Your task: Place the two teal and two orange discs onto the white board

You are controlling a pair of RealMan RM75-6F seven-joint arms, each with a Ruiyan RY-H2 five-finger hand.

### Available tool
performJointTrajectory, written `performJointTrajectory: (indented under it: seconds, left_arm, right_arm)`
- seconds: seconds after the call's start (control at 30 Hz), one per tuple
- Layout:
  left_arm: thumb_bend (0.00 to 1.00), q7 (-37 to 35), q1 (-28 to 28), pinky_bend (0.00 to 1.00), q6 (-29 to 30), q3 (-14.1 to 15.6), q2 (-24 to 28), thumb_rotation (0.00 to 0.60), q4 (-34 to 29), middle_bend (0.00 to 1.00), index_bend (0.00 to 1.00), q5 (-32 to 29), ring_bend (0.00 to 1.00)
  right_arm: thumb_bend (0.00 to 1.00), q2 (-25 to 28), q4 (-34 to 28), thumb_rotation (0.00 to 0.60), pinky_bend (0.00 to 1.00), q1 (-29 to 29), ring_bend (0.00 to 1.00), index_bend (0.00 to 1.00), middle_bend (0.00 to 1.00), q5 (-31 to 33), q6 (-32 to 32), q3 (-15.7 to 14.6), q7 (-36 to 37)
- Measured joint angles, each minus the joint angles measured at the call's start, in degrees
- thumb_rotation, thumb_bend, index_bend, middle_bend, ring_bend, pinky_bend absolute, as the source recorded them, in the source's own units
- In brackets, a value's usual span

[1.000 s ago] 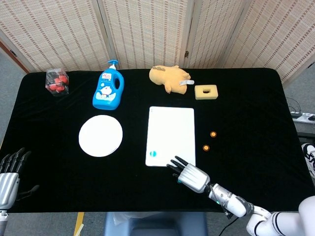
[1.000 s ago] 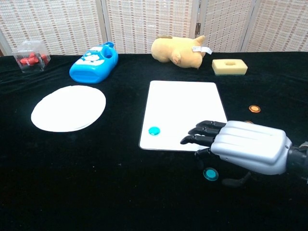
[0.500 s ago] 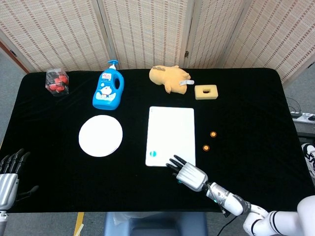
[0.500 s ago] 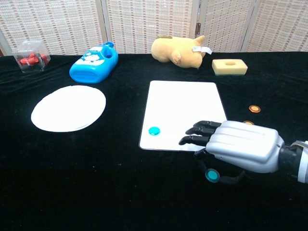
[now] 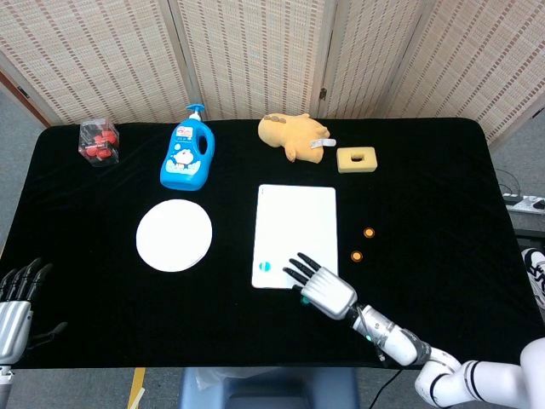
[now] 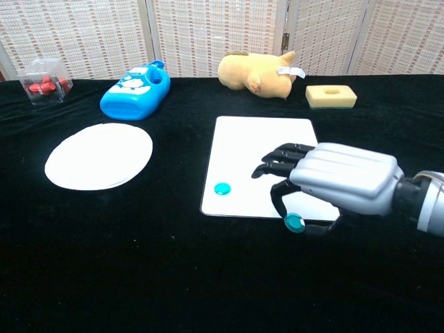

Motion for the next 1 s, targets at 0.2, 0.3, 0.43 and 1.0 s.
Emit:
performJointTrajectory:
  seconds: [0.2,0.3,0.43,1.0]
  left_arm:
    - [0.13,0.2,0.0,0.0,-0.1,0.0,0.1,0.6,-0.2,0.0,0.01,0.0,0.08]
    - [0.13,0.2,0.0,0.0,-0.3,0.1,0.1,0.6,-0.2,0.0,0.01,-0.2,0.08]
    - [0.13,0.2,0.0,0.0,-0.4,0.0,0.1,0.6,-0.1,0.0,0.01,-0.3,0.08]
    - [0.13,-0.4,0.2,0.0,-0.7,0.1,-0.2,0.6,0.8,0.0,0.01,-0.7,0.08]
  right_arm:
    - [0.25,-1.4,-0.1,0.6,0.0,2.9,0.0,0.52,0.09,6.4,-4.1,5.3,-1.6]
    - [0.25,-3.2,0.9,0.6,0.0,4.6,0.0,0.52,0.09,9.5,-6.5,7.3,-3.2]
    - [0.25,-6.0,3.3,0.6,0.0,6.5,0.0,0.52,0.09,12.9,-8.8,8.9,-5.4]
    - [0.25,-10.4,8.8,0.6,0.0,9.7,0.0,0.5,0.08,18.7,-10.3,10.1,-9.8]
